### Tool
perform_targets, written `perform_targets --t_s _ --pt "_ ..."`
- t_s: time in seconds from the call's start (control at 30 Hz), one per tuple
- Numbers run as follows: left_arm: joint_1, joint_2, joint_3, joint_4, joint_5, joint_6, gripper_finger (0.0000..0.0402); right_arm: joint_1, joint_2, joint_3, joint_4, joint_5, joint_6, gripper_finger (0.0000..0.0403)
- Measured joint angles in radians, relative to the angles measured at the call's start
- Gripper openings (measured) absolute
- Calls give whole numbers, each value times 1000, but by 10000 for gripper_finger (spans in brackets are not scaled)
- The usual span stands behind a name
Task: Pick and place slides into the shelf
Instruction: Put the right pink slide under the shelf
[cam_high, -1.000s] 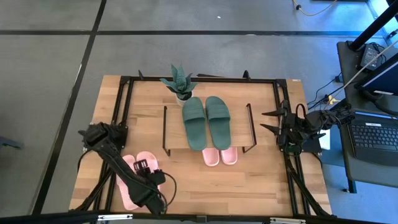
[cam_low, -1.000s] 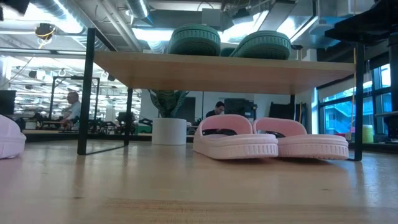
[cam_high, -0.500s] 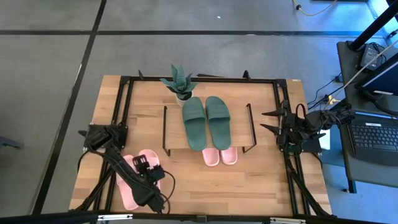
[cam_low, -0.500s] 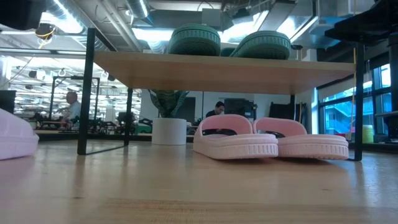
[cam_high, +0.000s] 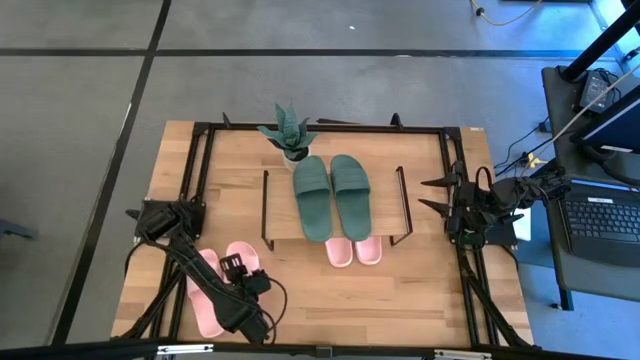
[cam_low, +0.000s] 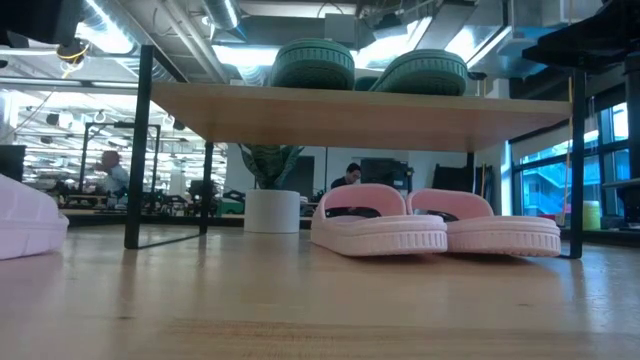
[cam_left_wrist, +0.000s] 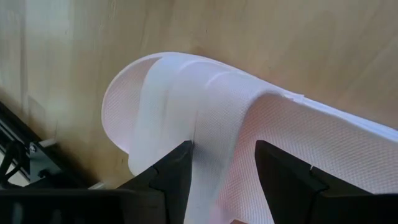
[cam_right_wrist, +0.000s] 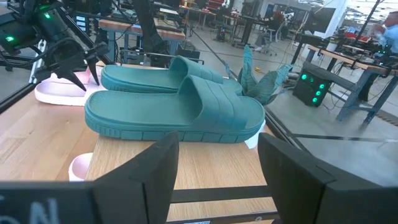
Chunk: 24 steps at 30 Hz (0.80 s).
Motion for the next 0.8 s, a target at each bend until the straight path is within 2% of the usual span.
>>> perform_targets --t_s 0.5,0.67,0.8 --pt "0 0 0 -22 -16 53 166 0 0 0 0 0 0 220" --pt "0 0 0 -31 -87 54 163 0 0 0 0 0 0 220" --pt "1 0 0 -39 -124 54 140 0 0 0 0 0 0 220"
